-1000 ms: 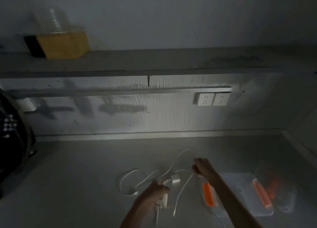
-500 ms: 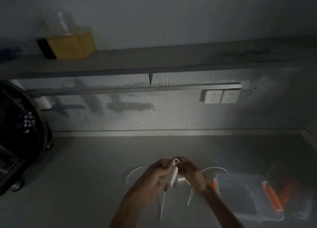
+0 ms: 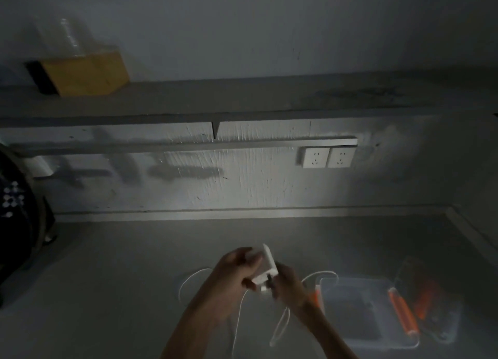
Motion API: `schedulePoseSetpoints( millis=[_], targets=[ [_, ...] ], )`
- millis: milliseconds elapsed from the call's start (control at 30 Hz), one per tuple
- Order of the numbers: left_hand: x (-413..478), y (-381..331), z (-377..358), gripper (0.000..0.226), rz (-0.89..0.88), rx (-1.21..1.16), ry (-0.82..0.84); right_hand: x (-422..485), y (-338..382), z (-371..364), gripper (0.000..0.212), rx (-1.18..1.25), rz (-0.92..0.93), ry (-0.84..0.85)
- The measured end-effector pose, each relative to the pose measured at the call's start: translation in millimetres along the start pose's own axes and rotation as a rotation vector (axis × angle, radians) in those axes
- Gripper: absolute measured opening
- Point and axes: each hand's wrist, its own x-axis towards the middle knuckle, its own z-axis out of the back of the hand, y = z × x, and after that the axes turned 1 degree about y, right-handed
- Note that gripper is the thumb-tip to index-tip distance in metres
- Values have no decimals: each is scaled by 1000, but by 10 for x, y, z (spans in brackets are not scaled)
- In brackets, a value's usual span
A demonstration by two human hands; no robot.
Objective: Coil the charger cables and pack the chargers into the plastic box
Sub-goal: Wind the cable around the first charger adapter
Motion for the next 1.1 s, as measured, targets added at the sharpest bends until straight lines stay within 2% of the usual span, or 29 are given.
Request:
schedulePoseSetpoints(
  millis=[67,167,267,333,400,500,567,633,667,733,833,900,1000,1100],
  targets=[
    [86,-39,73,36,36,-48,7,-313,-155,-114,21,-49,69,75],
    [140,-39,139,35,46,75,-38,-676,-408,-21,46,-46,124,132],
    [227,-21,180,24,-15,169,-310,-649,-384,110,40,-98,97,80],
    [283,-1,208,25,-39,116,-435,-644,-218,128,34,-120,135,151],
    [317,59,226,26,-14,14,-433,-731,-39,155,34,-328,237,246],
    [332,157,223,27,79,-245,-340,-812,201,260,33,-684,443,195],
    [389,183,234,29,69,-211,-402,-854,436,333,31,-870,518,141],
    [406,180,191,19,53,-65,-448,-853,707,404,23,-990,617,139],
    [396,183,150,13,46,6,-459,-835,827,442,19,-1007,665,165],
    [301,166,24,20,-4,101,-424,-760,1078,545,13,-1021,745,179],
    [78,109,-146,34,-96,180,-275,-585,1445,757,12,-1058,892,38],
    [-52,64,-209,39,-139,215,-180,-493,1636,882,13,-1020,921,-27],
    [-218,-32,-278,32,-280,364,-74,-240,1677,999,10,-881,848,-71],
    [-334,-124,-291,42,-413,540,-96,35,1452,984,9,-605,609,-30]
  ],
)
